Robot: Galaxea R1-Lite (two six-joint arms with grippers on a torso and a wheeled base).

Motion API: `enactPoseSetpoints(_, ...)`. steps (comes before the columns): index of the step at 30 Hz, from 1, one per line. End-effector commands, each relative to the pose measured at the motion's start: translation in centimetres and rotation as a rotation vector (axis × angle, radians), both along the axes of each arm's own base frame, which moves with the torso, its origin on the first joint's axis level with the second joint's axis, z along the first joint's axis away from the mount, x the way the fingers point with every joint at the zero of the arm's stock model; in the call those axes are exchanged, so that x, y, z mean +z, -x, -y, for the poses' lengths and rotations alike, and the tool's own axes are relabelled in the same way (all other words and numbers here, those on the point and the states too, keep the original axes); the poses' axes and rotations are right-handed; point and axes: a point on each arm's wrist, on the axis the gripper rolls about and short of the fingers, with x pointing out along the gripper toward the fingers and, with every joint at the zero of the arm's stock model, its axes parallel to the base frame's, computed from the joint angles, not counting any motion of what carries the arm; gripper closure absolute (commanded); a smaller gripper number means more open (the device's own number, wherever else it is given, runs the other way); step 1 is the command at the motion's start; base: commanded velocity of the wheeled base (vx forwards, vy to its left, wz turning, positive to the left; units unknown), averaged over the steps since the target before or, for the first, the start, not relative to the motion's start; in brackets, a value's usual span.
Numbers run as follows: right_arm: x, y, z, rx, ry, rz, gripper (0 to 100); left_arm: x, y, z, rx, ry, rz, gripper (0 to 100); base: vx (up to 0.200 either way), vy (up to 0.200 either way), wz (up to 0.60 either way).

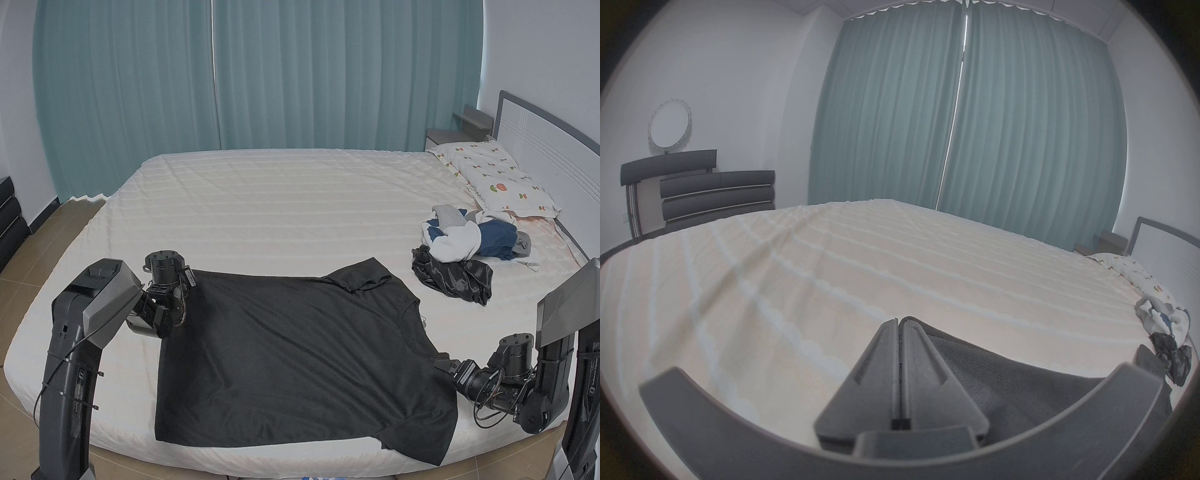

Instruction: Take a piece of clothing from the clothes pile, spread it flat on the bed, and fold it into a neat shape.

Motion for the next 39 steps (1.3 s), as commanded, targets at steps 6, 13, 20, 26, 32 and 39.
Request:
enactPoseSetpoints(6, 0.1, -0.1, 0.1, -0.004, -0.004, 0.013, 0, -2.5, -1.2, -1.9, 0.014, 0.011, 0.009, 100, 0.0, 0.0, 0.0)
enactPoseSetpoints(13, 0.2, -0.2, 0.1, -0.007, -0.006, 0.017, 0, -2.1, -1.4, -2.3, 0.022, 0.026, 0.031, 0, 0.0, 0.0, 0.0)
enactPoseSetpoints(20, 0.1, -0.1, 0.1, -0.006, -0.004, 0.015, 0, -0.4, -1.5, -2.7, 0.049, 0.102, 0.089, 0, 0.0, 0.0, 0.0)
enactPoseSetpoints(26, 0.2, -0.1, 0.2, -0.008, -0.001, 0.016, 0, 2.5, -0.7, -4.2, 0.091, 0.166, 0.133, 0, 0.0, 0.0, 0.0)
enactPoseSetpoints(32, 0.1, 0.1, 0.2, -0.009, 0.004, 0.007, 0, 5.1, 3.5, -3.9, -0.037, 0.315, 0.058, 0, 0.0, 0.0, 0.0)
enactPoseSetpoints(39, -0.1, 0.1, 0.3, -0.009, 0.006, -0.003, 0, 5.0, 9.3, -3.5, -0.143, 0.455, -0.103, 0, 0.0, 0.0, 0.0)
